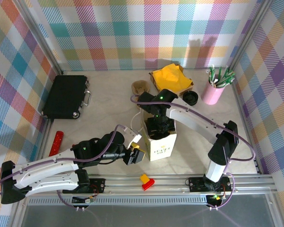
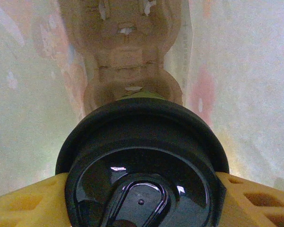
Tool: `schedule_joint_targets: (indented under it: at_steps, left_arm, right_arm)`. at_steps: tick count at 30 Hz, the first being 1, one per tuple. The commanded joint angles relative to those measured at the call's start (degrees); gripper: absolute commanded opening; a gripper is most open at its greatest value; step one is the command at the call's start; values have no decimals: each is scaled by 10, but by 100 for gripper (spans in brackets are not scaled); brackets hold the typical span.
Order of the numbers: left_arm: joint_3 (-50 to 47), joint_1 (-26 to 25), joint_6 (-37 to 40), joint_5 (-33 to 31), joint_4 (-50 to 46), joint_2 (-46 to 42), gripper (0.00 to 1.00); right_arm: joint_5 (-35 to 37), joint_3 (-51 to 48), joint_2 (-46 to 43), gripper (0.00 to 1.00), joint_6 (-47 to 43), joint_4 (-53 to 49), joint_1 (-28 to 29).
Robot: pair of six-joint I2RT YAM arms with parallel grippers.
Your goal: Pack the takeout coffee
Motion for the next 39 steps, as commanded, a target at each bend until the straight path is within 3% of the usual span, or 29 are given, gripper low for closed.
schedule_joint_targets:
  at_steps: [1, 39]
  left_arm:
    - [22, -7, 7, 3, 16, -2, 51]
    - [34, -7, 14, 11, 26, 23, 52]
  right_arm:
    - [1, 18, -2, 57, 4, -8, -2]
    - [0, -41, -17, 57, 4, 43, -2]
